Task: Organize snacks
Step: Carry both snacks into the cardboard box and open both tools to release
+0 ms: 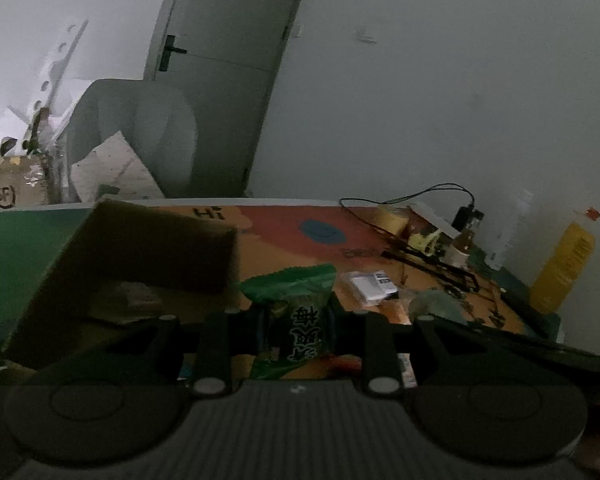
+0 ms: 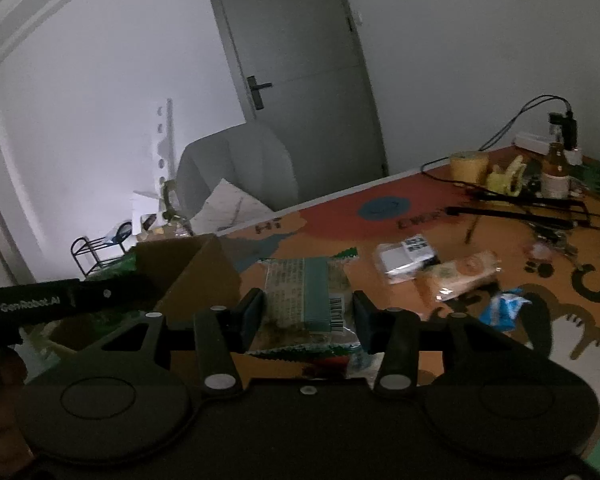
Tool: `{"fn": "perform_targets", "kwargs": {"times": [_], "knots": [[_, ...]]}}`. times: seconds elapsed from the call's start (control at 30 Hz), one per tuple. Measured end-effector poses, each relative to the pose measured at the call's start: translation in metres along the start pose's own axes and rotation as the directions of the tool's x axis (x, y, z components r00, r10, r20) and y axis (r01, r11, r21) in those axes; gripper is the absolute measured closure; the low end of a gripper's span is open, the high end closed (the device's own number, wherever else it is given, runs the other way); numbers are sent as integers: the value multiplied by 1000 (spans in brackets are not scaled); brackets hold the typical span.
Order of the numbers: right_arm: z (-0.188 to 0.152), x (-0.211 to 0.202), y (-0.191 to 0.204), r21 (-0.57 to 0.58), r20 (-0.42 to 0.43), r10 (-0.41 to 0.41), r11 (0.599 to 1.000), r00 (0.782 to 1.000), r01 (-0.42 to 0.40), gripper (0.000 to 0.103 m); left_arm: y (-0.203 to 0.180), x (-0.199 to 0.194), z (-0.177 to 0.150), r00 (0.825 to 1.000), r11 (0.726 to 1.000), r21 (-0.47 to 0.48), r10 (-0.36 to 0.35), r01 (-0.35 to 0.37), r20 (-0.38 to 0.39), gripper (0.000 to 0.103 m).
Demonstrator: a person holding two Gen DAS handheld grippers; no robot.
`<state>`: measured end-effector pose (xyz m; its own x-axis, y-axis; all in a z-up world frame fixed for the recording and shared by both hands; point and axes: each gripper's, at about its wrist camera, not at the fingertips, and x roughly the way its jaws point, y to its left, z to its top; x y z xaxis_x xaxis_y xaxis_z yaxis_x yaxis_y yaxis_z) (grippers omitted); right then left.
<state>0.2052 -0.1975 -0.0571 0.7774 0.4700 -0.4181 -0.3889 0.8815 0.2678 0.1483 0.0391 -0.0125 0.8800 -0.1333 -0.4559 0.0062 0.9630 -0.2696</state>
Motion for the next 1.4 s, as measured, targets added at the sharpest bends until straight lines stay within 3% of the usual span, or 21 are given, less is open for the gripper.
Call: {"fn": "perform_targets", "kwargs": {"times": [0.6,0.93,1.13,1.2,1.33,1.4], "knots": [[14,24,56,-42,-14,106,993,994,-106,57,54,-18,13,994,993,-54,109,-108,19,76],[19,47,89,-64,-49,160,984,986,-163,57,82,-8,13,989,985,-93,145,-145,-10,74],[18,58,103,-67,-71,180,980,981,-185,57,88,-9,12,986,982,-93,166,-167,-19,64],[18,62,106,-64,-78,192,978,978,-197,57,91,-12,13,985,979,-101,174,-175,-16,52],[21,68,111,-44,-89,233,970,968,-238,56,96,-20,15,981,974,-121,194,-193,3,40],[24,69,110,-26,-92,260,964,961,-263,50,98,-22,16,977,969,-132,214,-211,7,31]]}}
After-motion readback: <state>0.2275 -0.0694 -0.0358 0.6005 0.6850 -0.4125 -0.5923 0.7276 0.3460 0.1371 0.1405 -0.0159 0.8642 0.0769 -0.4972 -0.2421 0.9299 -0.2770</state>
